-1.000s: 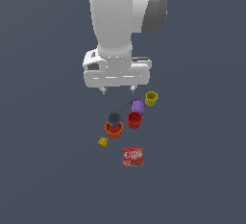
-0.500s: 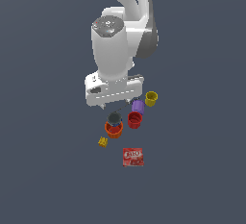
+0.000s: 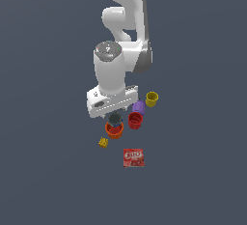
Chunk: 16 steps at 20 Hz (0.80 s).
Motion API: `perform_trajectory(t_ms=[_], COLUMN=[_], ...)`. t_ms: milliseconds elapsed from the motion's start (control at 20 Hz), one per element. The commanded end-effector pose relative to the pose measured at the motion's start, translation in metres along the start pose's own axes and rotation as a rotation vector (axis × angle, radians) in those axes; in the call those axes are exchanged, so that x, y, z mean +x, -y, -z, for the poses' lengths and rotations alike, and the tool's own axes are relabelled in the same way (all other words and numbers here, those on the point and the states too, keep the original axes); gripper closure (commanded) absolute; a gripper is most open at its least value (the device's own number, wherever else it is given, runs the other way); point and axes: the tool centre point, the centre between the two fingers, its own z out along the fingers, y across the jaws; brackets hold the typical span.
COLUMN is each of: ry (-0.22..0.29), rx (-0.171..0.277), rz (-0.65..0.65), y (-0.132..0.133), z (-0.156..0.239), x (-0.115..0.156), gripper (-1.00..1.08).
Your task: Pick up a designated object from a clutter of objects.
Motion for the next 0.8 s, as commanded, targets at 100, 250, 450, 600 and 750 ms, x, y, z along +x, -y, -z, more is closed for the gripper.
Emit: perform_trajectory(t_ms=[100,250,450,600,750], ry=[0.000,0.000,0.001,0.000,0.000], rx=[-0.002,-0.002,-0.002,-0.002,-0.002], rz=[0.040,0.049,0.046,0.046,0.047], y=[-0.001,-0.001,-0.001,-0.001,-0.001], z=[-0.012,-0.016,-0.016,-0.023,-0.036], x=[-0.002,-0.002,-0.002,-0.003,-0.003], gripper=[-0.92,-0.92,-0.92,-0.92,-0.92])
